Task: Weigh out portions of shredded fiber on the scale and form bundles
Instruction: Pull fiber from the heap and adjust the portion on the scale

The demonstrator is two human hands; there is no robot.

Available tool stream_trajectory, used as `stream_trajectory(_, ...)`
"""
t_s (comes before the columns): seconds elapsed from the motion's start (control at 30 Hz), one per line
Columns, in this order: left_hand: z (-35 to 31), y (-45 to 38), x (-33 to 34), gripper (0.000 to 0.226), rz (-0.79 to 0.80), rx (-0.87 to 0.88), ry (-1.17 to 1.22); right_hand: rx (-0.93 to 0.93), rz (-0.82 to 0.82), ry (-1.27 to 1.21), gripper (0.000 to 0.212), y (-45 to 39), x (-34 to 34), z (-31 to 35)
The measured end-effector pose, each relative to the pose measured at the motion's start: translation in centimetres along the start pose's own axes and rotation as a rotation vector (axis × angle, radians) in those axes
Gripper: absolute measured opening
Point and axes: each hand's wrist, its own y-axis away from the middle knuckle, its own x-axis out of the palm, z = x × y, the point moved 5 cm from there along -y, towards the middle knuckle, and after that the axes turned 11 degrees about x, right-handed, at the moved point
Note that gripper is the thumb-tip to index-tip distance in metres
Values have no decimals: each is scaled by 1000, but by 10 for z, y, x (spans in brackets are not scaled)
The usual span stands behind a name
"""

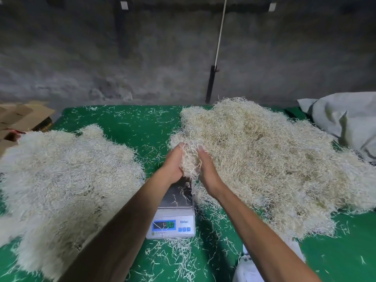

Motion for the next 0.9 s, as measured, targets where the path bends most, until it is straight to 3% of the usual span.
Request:
stream_trajectory(0.07,4,12,16,51,15,51,-213,8,-101,-42,62,-9,9,0)
stream_trajectory(0.13,15,26,24,75,134,97,-260,101,-313,-113,61,-22,-3,1)
stream_trajectory(0.17,21,29,22,86,161,77,-160,153,-386,-118,64,-27,-11,1)
stream_trajectory(0.23,23,30,8,87,97,70,76,172,-468,8,73,-32,-26,5)
stream_trajectory(0.33,46,32,-15,71,-132,-101,488,-89,-612,195,55,-31,-30,18)
stream_trajectory(0.4,59,40,-12,72,-67,-285,559,-198,-563,322,46,-27,-10,22)
stream_trajectory(0.5,56,37,-28,48,-100,-196,615,-261,-199,697,60,-16,40,-2)
stream_trajectory(0.57,57,29,-66,26,-285,-134,259,-261,-18,874,66,-12,57,-26)
stream_trajectory(0.6,51,27,-80,18,-293,-125,104,-255,16,896,59,-13,57,-35)
stream_trajectory(0.63,53,21,-95,23,-298,-124,-26,-250,32,867,47,-14,54,-39)
stream_trajectory(0.7,52,17,-101,29,-131,-107,-52,-159,6,684,34,-17,44,-45)
stream_trajectory(0.77,52,14,-105,41,-40,-120,15,9,-53,518,47,-25,31,-51)
stream_trajectory(0.83,58,9,-120,57,-58,-97,82,105,-107,439,56,-33,18,-56)
stream_trajectory(0.9,66,1,-139,71,-189,-112,139,155,-146,351,56,-43,10,-62)
